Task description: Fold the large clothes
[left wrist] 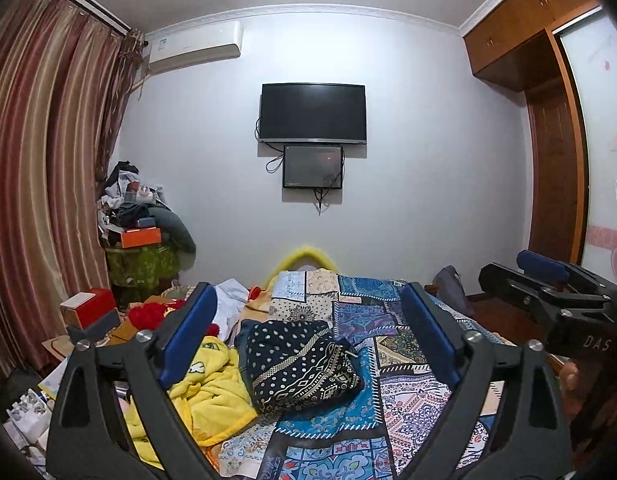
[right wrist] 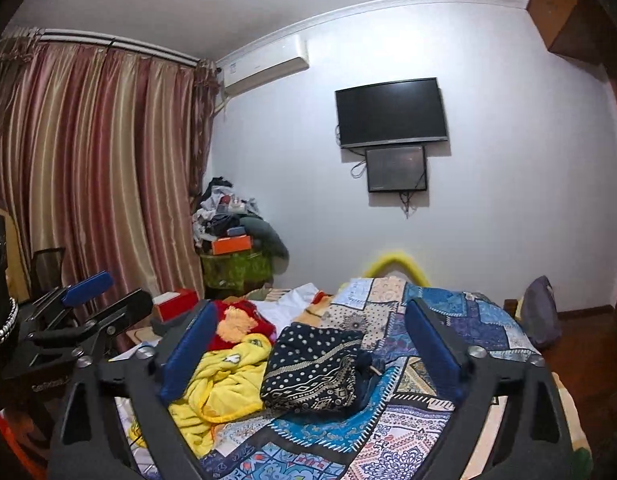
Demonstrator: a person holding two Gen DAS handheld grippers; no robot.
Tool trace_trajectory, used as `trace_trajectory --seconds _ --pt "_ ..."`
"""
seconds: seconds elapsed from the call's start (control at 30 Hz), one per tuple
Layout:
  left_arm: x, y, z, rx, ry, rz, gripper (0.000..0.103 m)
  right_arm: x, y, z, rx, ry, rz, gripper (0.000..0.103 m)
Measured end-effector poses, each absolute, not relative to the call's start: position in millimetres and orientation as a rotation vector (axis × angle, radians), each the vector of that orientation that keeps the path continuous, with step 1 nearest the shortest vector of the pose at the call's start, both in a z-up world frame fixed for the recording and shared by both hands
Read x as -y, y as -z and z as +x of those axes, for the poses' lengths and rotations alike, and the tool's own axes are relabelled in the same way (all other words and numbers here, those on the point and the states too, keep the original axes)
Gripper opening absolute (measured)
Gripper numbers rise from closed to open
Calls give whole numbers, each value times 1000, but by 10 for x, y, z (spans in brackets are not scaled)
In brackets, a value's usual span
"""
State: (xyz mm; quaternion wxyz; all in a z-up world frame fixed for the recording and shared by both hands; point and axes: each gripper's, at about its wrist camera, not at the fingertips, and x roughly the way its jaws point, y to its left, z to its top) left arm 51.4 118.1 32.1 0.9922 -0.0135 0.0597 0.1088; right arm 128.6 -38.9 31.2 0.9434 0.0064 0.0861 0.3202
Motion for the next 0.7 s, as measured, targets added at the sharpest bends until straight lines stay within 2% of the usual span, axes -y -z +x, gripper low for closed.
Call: trace_trajectory --seconds 0.17,0.7 --pt "-1166 -291 516 -127 -223 -25 101 391 -268 1317 -192 -615 -2 103" --pt "-1189 -222 555 -141 -221 -30 102 327 -196 1340 -220 -609 -41 103"
